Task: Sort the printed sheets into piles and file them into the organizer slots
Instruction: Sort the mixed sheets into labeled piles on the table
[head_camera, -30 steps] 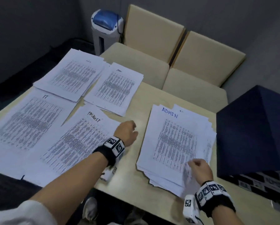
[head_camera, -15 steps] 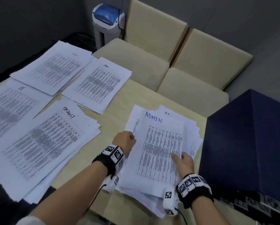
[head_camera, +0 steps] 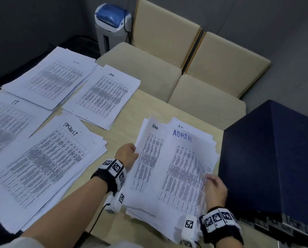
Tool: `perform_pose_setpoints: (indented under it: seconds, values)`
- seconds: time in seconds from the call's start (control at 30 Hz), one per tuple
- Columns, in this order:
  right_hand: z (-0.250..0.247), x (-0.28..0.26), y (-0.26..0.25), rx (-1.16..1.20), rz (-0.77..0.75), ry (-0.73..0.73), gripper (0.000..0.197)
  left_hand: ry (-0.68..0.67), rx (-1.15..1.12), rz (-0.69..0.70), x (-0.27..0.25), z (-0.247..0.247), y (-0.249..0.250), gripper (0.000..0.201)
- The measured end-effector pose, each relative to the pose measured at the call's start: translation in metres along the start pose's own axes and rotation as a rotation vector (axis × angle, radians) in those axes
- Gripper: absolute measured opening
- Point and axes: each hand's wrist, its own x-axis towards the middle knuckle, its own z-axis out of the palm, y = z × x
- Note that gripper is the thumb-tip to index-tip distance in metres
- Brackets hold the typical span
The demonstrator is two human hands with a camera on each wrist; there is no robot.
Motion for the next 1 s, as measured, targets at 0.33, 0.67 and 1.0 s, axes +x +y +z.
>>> perform_pose_setpoints:
  seconds: [0.33,0.67,1.0]
  values:
    - [0.013,-0.034,0.006,0.406,0.145,-0.048,0.016,-0.215,-0.431,0.169,-0.027,-0.006,0.01,0.028]
    - [0.004,-0.026,0.009,0.279,0.126,-0.18,0.042,-0.351,-0.37,0.265,-0.043,0.0,0.023,0.039]
    - [0.001,-0.012,0.016,0.376,0.256,-0.14,0.02,-0.287,0.007,0.358,-0.039,0.011,0.022,0.014]
